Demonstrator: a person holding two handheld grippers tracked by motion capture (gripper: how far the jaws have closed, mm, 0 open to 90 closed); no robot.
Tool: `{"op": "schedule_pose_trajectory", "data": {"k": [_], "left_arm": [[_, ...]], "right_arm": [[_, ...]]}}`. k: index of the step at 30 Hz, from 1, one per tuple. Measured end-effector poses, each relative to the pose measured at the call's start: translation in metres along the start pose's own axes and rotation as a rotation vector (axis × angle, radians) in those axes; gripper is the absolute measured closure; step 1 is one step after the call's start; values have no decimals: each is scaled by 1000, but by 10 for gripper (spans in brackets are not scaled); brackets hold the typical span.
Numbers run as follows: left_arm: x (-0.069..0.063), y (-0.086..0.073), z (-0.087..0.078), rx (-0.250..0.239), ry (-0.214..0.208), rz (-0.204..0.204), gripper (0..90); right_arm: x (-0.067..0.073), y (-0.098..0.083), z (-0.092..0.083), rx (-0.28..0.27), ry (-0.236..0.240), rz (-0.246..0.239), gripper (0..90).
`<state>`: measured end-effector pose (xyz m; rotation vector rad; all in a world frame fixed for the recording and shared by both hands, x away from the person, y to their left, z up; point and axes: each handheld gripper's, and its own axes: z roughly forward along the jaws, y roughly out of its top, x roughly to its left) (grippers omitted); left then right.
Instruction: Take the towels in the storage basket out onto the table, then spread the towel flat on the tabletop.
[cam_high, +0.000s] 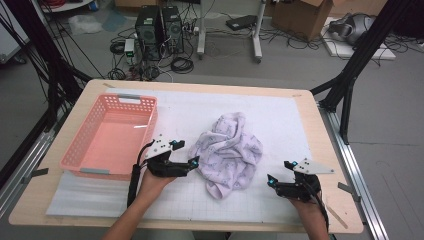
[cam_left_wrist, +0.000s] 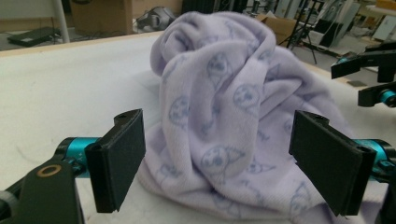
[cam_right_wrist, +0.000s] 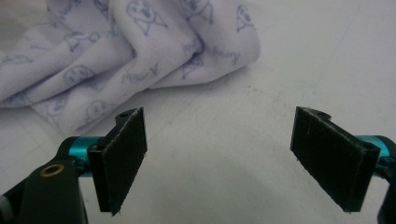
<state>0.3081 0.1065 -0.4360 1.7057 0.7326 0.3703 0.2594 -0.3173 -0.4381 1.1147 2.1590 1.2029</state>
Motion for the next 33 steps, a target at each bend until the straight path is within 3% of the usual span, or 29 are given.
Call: {"op": "schedule_pose_trajectory", "data": {"k": [2, 7, 15, 19, 22, 27, 30, 33], "left_arm": [[1, -4, 2, 27, 13, 21, 199], [3, -6, 2, 24, 0, -6, 195], [2, -10, 3, 24, -12, -52, 187], [3, -11, 4, 30, -22, -61, 193], [4, -11, 5, 42, -20, -67, 258], [3, -11, 7, 69, -14, -63, 291], [4, -10, 8, 80, -9, -74, 321], [5, -10, 10, 94, -5, -77, 325]], "right_arm": [[1, -1, 1, 8, 5, -1, 179], [1, 0, 1, -8, -4, -4, 179], [0, 3, 11, 16, 18, 8, 179], [-2, 7, 21, 48, 35, 33, 183], [-3, 12, 33, 80, 43, 42, 184], [1, 22, 51, 101, 59, 20, 262], [5, 31, 60, 108, 98, 13, 396], [11, 37, 71, 137, 98, -11, 435]]}}
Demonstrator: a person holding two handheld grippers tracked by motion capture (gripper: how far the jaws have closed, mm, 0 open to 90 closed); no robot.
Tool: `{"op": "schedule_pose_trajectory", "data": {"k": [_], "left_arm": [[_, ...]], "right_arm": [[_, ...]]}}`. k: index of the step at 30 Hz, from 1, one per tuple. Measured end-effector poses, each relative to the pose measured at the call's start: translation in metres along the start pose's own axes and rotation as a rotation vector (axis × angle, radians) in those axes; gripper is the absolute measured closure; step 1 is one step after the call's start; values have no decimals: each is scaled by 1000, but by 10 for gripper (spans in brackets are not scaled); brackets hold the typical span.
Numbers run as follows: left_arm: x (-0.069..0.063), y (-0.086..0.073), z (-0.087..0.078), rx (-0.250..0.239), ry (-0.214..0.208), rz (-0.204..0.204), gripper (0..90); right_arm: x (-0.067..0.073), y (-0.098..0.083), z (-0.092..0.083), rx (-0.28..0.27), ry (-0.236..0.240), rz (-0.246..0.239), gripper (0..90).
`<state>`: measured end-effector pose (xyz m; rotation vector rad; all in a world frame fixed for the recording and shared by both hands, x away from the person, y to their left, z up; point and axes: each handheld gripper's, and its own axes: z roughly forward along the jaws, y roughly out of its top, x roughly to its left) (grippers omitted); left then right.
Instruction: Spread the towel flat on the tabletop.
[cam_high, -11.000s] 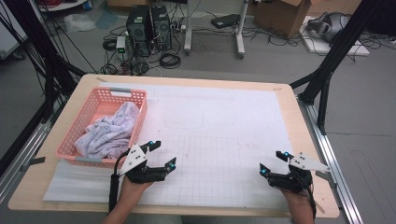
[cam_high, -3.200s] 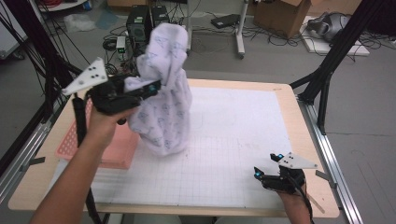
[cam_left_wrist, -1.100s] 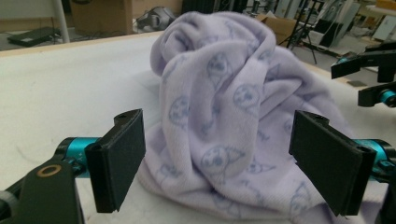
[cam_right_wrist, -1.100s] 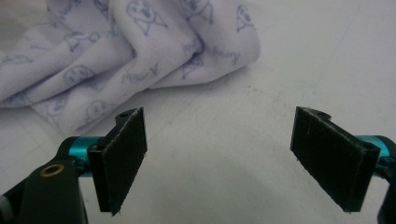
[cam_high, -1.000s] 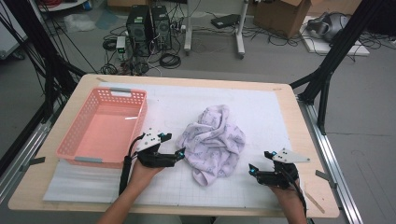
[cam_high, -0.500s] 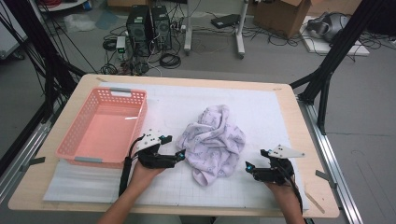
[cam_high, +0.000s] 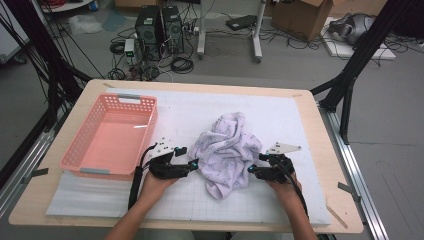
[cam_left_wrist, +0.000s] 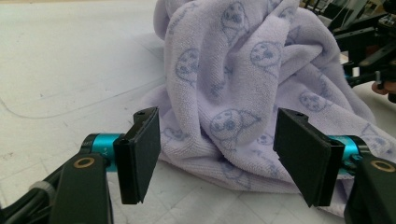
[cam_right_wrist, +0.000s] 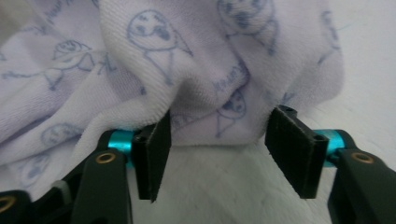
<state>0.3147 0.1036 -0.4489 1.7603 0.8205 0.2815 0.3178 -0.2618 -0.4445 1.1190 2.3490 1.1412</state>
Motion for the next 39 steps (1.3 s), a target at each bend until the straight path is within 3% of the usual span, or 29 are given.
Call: {"op": "schedule_pose_trajectory", "data": {"k": [3, 5, 6, 11, 19, 25, 28, 29, 31, 34, 39], "left_arm": [[0, 0, 1, 8, 5, 0, 328], [0, 0, 0, 9, 3, -3, 329], [0, 0, 0, 10, 4, -4, 329], [1, 0, 1, 9, 3, -6, 329], [0, 0, 1, 5, 7, -13, 329], [0, 0, 1, 11, -1, -3, 344], [0, 0, 1, 12, -6, 3, 362], [-1, 0, 1, 16, -7, 3, 367], [-1, 1, 2, 16, -12, 1, 371], [-3, 2, 3, 21, -18, 0, 375], [-4, 8, 10, -2, -15, -5, 376]], "right_arm": [[3, 1, 9, 21, 4, -10, 546], [5, 2, 8, 21, 17, -26, 763], [7, 1, 6, 26, 8, -36, 807], [12, -10, -23, 3, 15, -62, 877], [15, -42, -82, 0, -19, -72, 886], [19, -70, -114, 94, -60, -67, 887], [19, -75, -124, 85, -45, -53, 867], [18, -73, -126, 62, -41, -49, 833], [17, -65, -126, 4, -48, -23, 675], [12, -48, -117, -61, -74, -11, 583], [3, -20, -78, -50, -82, -9, 510]]}}
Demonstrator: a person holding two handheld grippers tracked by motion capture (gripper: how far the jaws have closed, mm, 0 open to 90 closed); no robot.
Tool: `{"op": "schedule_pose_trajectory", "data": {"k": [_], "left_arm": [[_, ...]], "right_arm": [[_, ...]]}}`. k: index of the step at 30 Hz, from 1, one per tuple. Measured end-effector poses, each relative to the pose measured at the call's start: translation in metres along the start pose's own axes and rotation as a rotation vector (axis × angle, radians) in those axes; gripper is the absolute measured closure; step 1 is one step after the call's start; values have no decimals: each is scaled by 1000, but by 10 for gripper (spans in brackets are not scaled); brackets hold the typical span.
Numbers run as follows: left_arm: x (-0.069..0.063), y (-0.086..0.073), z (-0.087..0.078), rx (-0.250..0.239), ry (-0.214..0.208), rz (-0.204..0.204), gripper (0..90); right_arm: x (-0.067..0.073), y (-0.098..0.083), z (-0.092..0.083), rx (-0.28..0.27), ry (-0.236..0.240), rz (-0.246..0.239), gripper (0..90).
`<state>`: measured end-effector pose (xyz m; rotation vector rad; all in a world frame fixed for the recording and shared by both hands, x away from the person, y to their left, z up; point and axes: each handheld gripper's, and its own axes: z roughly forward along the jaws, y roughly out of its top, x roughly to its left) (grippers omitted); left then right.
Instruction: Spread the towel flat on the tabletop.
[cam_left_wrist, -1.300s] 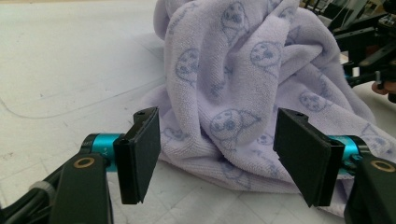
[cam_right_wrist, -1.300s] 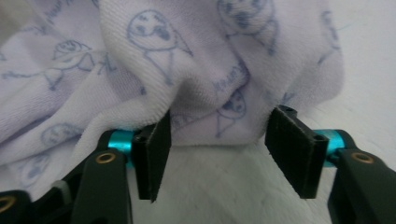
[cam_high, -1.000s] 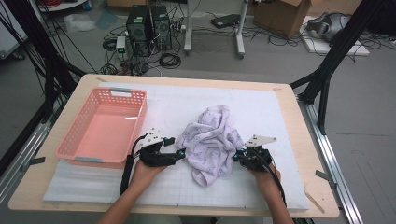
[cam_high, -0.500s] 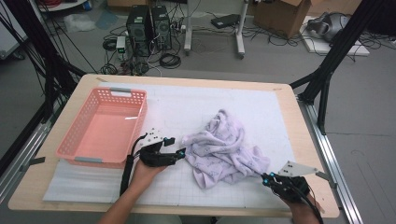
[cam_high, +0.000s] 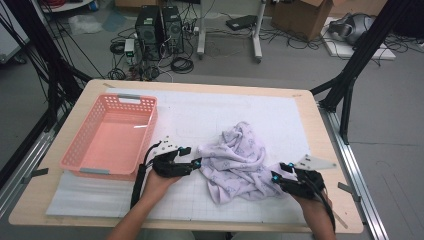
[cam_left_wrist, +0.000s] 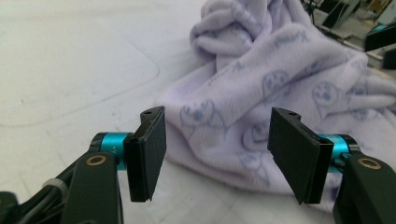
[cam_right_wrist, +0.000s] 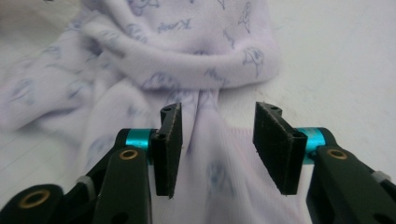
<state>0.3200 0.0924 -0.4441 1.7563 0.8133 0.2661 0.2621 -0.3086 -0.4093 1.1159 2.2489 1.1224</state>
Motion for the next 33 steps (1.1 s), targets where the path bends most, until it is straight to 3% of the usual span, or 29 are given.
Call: {"op": "schedule_pose_trajectory", "data": {"k": [5, 9, 11, 13, 16, 18, 24, 25, 29, 30, 33], "left_arm": [[-2, 6, 19, 63, -5, 2, 357], [-6, 9, 38, 150, 9, 26, 374], [-9, 7, 43, 213, 2, 57, 512], [-14, 8, 43, 234, -5, 108, 797], [-18, 8, 35, 255, -12, 131, 833], [-19, 7, 26, 223, -12, 117, 839], [-25, -2, -1, 201, -41, 115, 840], [-26, -5, -4, 199, -43, 100, 840], [-29, -11, -10, 196, -64, 90, 826], [-28, -9, -10, 192, -65, 80, 781], [-22, 0, -7, 156, -42, -8, 464]], "right_arm": [[-2, 12, 41, 65, 40, 13, 521], [0, 10, 58, 141, 90, 39, 794], [1, 6, 54, 122, 97, 39, 843], [2, 2, 47, 120, 93, 37, 850], [2, -8, 31, 125, 71, 39, 850], [3, -14, 19, 119, 62, 44, 851], [8, -35, -14, 104, 62, 73, 856], [9, -37, -18, 109, 62, 84, 856], [10, -41, -25, 94, 79, 83, 812], [10, -39, -24, 80, 72, 78, 750], [7, -27, -22, 34, 38, 74, 617]]}}
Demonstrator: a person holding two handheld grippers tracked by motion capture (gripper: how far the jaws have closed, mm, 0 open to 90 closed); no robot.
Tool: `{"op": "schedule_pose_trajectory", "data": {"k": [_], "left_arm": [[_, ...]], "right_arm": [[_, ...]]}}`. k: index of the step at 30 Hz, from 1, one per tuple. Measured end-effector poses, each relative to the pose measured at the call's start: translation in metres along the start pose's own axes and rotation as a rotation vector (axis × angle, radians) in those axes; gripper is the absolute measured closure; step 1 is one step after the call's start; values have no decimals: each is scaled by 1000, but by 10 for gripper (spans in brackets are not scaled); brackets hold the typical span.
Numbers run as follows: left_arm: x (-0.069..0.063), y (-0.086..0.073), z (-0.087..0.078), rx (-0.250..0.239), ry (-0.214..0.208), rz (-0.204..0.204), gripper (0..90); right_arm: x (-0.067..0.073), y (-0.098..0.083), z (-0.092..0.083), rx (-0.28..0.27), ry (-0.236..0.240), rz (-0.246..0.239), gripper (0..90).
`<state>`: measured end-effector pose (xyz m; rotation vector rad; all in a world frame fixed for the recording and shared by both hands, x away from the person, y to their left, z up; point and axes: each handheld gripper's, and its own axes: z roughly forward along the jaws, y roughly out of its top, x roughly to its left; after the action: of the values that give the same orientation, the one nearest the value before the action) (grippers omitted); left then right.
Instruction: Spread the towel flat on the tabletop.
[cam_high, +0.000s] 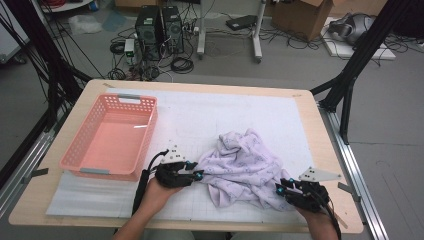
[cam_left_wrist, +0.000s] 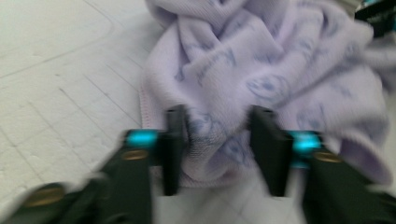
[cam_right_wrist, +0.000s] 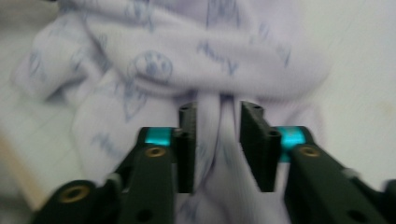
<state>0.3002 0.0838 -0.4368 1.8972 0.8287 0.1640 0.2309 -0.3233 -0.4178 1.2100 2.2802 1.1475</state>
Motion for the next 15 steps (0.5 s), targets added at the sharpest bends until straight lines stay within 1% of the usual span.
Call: {"op": "schedule_pose_trajectory", "data": {"k": [1, 2, 3, 6, 8, 9, 11, 12, 13, 15], "left_arm": [[2, 3, 0, -16, 12, -10, 427], [5, 5, 1, -43, 21, -18, 407], [7, 8, 2, -55, 25, -28, 397], [13, 16, 7, -74, 26, -33, 388], [17, 21, 14, -82, 37, -42, 390], [19, 24, 18, -76, 40, -46, 391], [23, 27, 27, -55, 46, -54, 391], [24, 28, 33, -42, 41, -66, 392], [24, 28, 37, -25, 30, -75, 392], [22, 27, 49, 22, 15, -70, 403]], "right_arm": [[-1, 5, 1, -15, -7, 2, 591], [-3, 9, 2, -33, -17, -2, 564], [-5, 14, 4, -45, -30, -7, 553], [-12, 27, 13, -64, -45, -8, 525], [-17, 36, 23, -56, -43, -4, 498], [-18, 39, 29, -50, -47, -8, 475], [-20, 45, 42, -36, -42, -10, 466], [-21, 48, 52, -21, -32, -9, 466], [-21, 49, 61, 7, -23, -5, 468], [-20, 49, 73, 49, -6, -15, 513]]}}
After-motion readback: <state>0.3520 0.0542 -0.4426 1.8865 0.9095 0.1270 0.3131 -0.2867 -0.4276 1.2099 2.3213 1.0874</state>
